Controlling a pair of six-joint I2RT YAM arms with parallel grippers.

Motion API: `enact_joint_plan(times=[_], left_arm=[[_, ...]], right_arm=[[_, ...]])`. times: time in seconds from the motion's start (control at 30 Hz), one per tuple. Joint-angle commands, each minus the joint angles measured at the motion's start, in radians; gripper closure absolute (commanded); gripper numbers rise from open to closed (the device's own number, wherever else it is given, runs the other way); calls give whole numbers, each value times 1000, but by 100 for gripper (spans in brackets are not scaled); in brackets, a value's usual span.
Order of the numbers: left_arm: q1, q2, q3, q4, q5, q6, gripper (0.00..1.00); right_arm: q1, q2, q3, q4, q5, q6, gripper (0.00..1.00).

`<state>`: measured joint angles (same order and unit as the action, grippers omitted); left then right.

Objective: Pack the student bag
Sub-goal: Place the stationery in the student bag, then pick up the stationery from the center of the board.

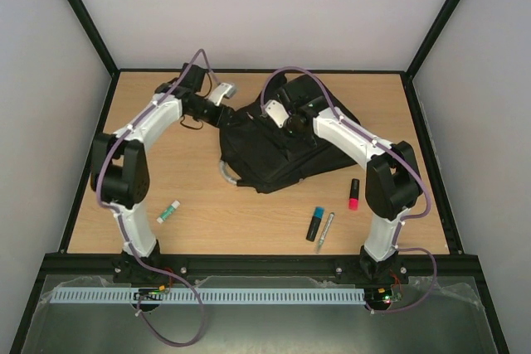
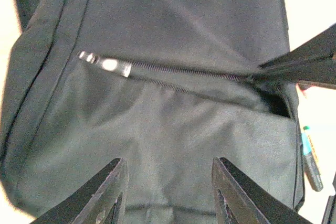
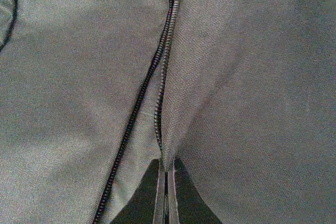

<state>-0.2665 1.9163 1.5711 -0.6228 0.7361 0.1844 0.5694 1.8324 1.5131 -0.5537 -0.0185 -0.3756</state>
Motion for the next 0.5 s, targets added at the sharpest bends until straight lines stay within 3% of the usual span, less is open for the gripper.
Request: enact_joint_plan(times=[0.0, 0.17, 0.33, 0.47], left_arm=[[40, -120, -114, -65, -169, 27, 52], [119, -256, -212, -139, -318, 93, 48], [259, -328, -253, -351, -311, 331, 47], [355, -413, -327, -460, -395, 532, 48]], right_arm=[[12, 3, -21, -45, -63, 12, 99], [13, 24, -43, -44, -97, 17, 98], [12, 41, -61, -45, -124, 18, 98], [13, 41, -65, -43, -134, 24, 98]])
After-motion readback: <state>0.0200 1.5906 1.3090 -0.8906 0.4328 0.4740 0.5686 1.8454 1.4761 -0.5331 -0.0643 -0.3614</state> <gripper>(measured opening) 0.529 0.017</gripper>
